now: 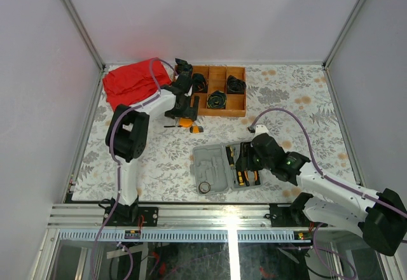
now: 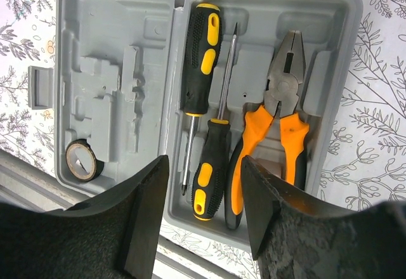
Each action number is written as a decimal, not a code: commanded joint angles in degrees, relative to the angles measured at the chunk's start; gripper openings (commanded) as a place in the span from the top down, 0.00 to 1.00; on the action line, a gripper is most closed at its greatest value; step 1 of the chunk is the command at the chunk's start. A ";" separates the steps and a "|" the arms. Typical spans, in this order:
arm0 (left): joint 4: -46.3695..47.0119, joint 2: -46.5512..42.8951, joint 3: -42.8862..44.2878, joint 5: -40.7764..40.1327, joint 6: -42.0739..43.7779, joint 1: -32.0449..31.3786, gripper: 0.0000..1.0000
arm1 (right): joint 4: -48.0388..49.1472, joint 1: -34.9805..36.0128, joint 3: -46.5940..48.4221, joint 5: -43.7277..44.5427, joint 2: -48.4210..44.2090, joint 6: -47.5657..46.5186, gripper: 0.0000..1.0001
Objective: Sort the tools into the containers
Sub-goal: Pick up the engineering item from the center of the board.
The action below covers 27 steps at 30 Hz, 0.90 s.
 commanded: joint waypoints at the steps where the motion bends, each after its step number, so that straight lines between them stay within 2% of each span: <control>1: 1.13 2.26 1.15 1.32 0.68 0.15 0.12 | 1.65 -0.43 -0.07 -0.78 -1.26 -0.30 0.44; 9: 0.86 1.63 0.32 2.26 0.07 0.09 0.16 | 1.19 -0.41 -0.45 -1.03 -2.04 0.50 0.44; 19: 1.16 -1.51 -0.71 4.24 -1.17 -0.44 0.43 | -0.78 -0.40 -0.06 0.24 -3.48 1.13 0.44; 27: 2.54 -11.86 -4.39 6.06 -3.01 -0.69 0.51 | -0.67 -0.40 -1.03 5.70 -8.86 4.65 0.42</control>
